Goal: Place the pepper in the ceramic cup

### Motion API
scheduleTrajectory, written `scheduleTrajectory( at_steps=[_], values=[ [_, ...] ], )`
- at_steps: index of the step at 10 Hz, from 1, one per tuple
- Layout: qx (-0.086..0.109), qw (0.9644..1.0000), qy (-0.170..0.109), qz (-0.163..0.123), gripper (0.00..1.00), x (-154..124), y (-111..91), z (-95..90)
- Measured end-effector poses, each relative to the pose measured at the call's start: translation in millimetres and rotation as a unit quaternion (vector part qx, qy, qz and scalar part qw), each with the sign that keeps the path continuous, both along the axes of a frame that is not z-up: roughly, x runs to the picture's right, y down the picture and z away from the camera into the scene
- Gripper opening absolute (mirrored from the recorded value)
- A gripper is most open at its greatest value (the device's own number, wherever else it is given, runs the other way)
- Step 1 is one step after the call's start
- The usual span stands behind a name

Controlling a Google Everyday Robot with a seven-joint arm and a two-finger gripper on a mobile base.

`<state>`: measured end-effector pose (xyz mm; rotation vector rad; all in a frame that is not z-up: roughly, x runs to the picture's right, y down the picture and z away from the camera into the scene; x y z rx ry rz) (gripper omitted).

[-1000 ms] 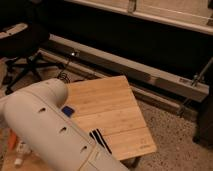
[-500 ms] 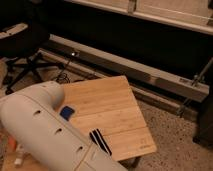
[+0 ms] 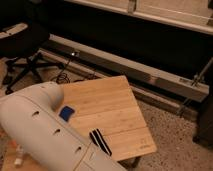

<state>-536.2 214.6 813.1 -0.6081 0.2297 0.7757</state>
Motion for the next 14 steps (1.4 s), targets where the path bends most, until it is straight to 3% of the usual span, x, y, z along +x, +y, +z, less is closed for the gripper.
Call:
scheduleTrajectory(
  at_steps=[3,5,8,10,12,14],
  values=[
    [0.016,0.9982,-0.025,0.053,0.00,7.2,-51.0,-18.8],
    [0.038,0.9920,-0.052,0.109,0.00,23.6,-99.3,-40.9],
    [0.094,0.9697,-0.122,0.190,0.00,74.1,-164.8,-80.1],
    [0.112,0.9587,-0.148,0.215,0.00,118.3,-173.6,-96.2],
    [0.119,0.9507,-0.179,0.223,0.00,147.4,-165.5,-105.4],
    [0.122,0.9404,-0.218,0.230,0.00,172.6,-152.1,-114.2]
  ],
)
